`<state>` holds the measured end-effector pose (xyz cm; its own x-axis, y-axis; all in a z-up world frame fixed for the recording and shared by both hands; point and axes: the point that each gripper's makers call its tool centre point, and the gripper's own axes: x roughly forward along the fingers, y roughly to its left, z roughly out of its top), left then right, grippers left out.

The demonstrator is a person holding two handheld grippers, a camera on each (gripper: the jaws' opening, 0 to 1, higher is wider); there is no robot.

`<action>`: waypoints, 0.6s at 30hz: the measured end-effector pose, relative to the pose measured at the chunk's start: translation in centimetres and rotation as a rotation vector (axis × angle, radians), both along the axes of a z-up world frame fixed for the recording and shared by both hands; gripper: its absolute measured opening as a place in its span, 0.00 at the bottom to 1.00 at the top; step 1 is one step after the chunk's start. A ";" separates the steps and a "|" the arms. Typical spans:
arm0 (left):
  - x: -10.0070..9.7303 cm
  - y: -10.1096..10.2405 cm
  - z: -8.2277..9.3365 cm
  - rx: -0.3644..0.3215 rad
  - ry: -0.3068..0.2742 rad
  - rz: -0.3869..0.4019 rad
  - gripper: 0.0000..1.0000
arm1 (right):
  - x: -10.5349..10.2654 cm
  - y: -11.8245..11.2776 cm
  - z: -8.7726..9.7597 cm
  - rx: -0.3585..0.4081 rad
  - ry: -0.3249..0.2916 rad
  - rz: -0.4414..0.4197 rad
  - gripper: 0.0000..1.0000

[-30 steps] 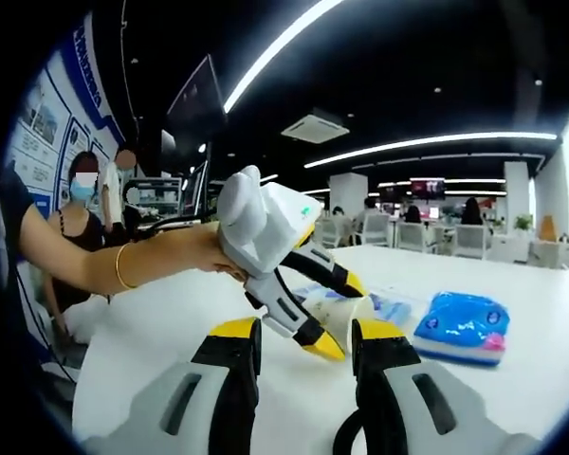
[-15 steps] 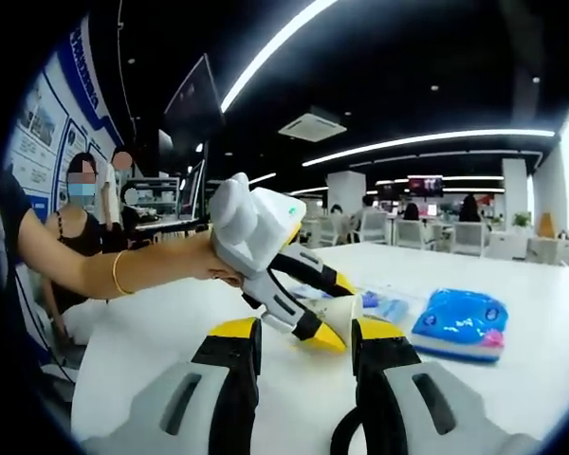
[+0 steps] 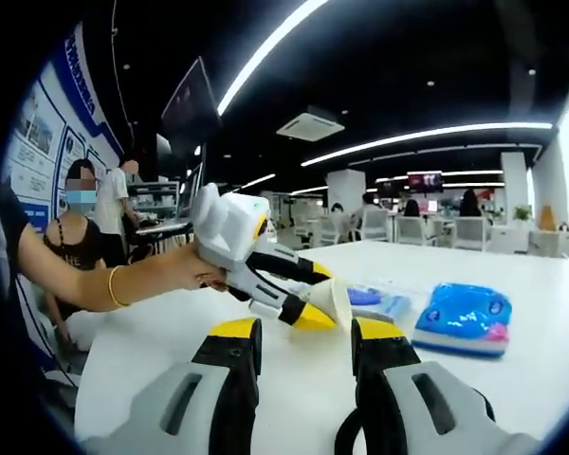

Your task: Arrange the tabletop items into an orderly group along one side of the table until the central work area is clear of visible clutter.

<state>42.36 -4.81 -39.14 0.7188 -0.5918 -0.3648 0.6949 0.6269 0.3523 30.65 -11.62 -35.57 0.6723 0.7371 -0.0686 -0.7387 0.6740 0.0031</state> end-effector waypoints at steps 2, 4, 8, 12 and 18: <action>0.2 0.9 0.2 -0.022 -0.007 0.023 0.43 | 0.1 0.0 -0.1 -0.004 0.000 -0.004 0.36; 0.3 1.7 0.5 -0.038 -0.024 0.043 0.43 | 0.1 0.0 -0.2 -0.003 0.006 -0.005 0.36; 0.0 2.6 1.0 -0.089 -0.047 0.053 0.42 | -0.2 0.3 -0.3 -0.008 0.005 0.004 0.36; 0.0 3.3 1.3 -0.121 -0.070 0.066 0.42 | -0.3 0.5 -0.4 -0.010 0.005 0.005 0.36; 0.0 4.9 3.1 -0.203 -0.162 0.130 0.42 | -0.3 0.6 -0.5 -0.012 0.010 0.010 0.36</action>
<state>42.37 0.07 -36.08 0.8324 -0.5404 -0.1225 0.5494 0.7758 0.3104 30.31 -11.04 -36.04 0.6642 0.7429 -0.0838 -0.7454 0.6666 0.0021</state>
